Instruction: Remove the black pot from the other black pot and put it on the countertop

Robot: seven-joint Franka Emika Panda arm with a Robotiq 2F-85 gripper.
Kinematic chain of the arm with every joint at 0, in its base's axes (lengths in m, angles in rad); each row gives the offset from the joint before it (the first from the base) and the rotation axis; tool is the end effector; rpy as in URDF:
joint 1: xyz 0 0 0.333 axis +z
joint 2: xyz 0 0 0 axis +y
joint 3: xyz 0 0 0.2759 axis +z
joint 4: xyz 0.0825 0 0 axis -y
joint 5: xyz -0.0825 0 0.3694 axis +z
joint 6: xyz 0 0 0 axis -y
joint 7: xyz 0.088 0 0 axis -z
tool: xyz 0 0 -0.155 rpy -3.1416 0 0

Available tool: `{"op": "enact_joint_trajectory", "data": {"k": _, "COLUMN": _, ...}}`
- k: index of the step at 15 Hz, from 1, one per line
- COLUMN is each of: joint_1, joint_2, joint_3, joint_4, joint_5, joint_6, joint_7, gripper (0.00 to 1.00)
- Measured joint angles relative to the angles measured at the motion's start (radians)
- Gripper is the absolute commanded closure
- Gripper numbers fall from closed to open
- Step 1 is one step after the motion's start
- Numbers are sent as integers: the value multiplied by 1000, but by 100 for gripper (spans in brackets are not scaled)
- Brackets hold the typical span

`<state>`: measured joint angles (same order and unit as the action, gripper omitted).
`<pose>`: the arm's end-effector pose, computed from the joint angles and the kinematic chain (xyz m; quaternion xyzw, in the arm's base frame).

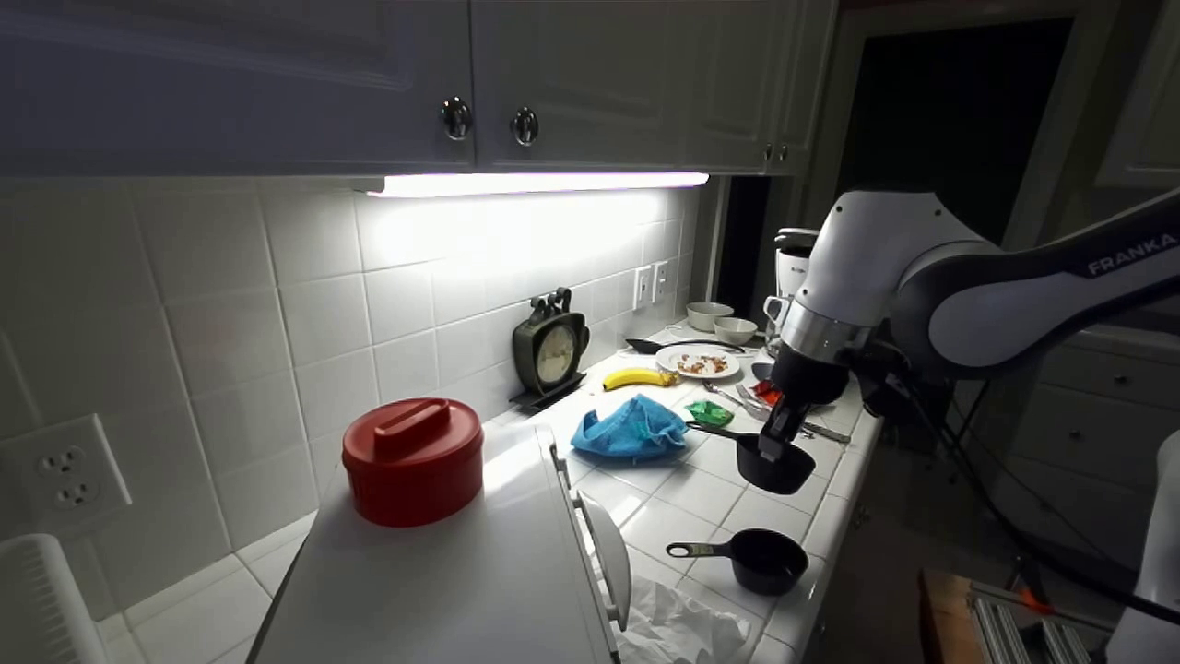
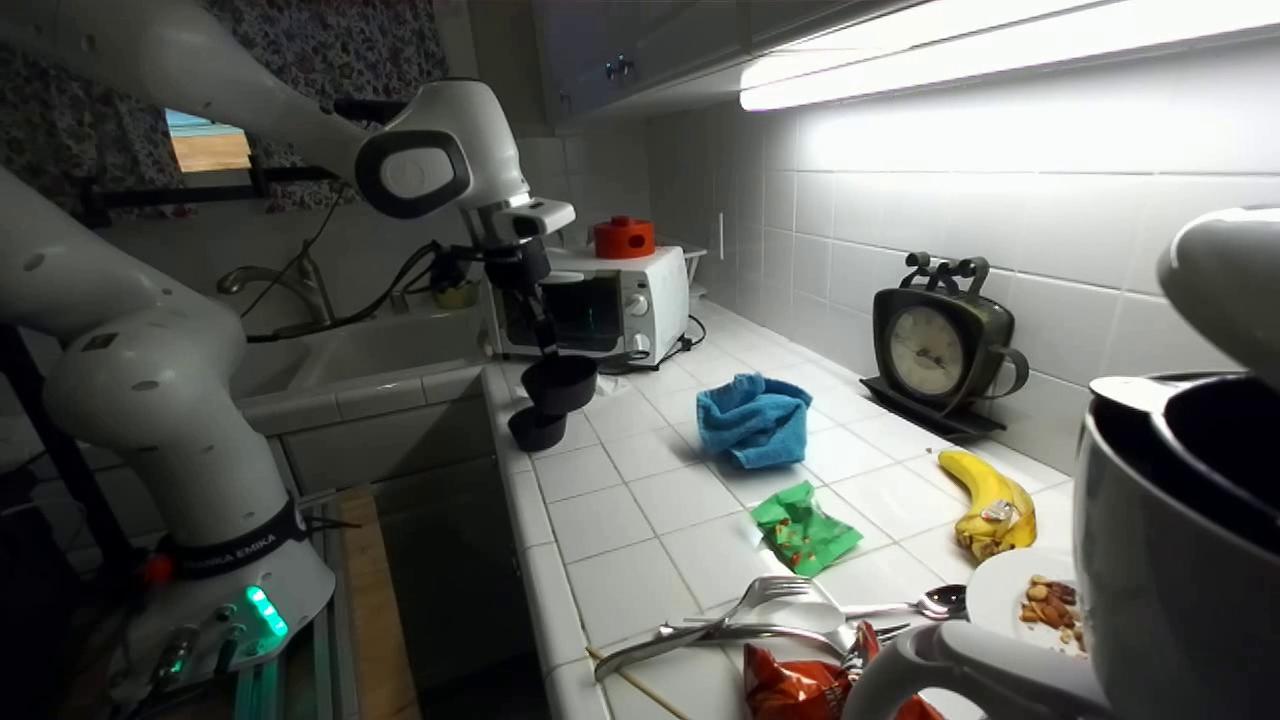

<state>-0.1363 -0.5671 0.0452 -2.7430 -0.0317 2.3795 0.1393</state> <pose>0.3876 -0.0395 0.3336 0.9889 -0.1064 0.1017 0.0220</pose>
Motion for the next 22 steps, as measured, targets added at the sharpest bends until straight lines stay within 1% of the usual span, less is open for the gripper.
{"op": "enact_joint_trajectory", "data": {"k": 6, "joint_1": -28, "joint_2": 37, "joint_3": -47, "joint_4": -3, "joint_5": 0, "joint_6": 91, "joint_7": -2, "gripper": 99}}
{"op": "enact_joint_trajectory", "data": {"k": 9, "joint_1": -29, "joint_2": 96, "joint_3": -67, "joint_4": -5, "joint_5": 1, "joint_6": 131, "joint_7": -2, "gripper": 99}}
{"op": "enact_joint_trajectory", "data": {"k": 14, "joint_1": -27, "joint_2": 203, "joint_3": -69, "joint_4": -5, "joint_5": 1, "joint_6": 176, "joint_7": 0, "gripper": 99}}
{"op": "enact_joint_trajectory", "data": {"k": 15, "joint_1": -26, "joint_2": 220, "joint_3": -69, "joint_4": -5, "joint_5": 1, "joint_6": 184, "joint_7": 1, "gripper": 73}}
{"op": "enact_joint_trajectory", "data": {"k": 16, "joint_1": -26, "joint_2": 235, "joint_3": -69, "joint_4": -5, "joint_5": 1, "joint_6": 190, "joint_7": 2, "gripper": 72}}
{"op": "enact_joint_trajectory", "data": {"k": 18, "joint_1": -25, "joint_2": 260, "joint_3": -68, "joint_4": -5, "joint_5": 1, "joint_6": 200, "joint_7": 13, "gripper": 59}}
{"op": "enact_joint_trajectory", "data": {"k": 19, "joint_1": -24, "joint_2": 266, "joint_3": -67, "joint_4": -4, "joint_5": 1, "joint_6": 202, "joint_7": 21, "gripper": 51}}
{"op": "enact_joint_trajectory", "data": {"k": 22, "joint_1": -21, "joint_2": 241, "joint_3": -54, "joint_4": 4, "joint_5": 1, "joint_6": 198, "joint_7": 69, "gripper": 31}}
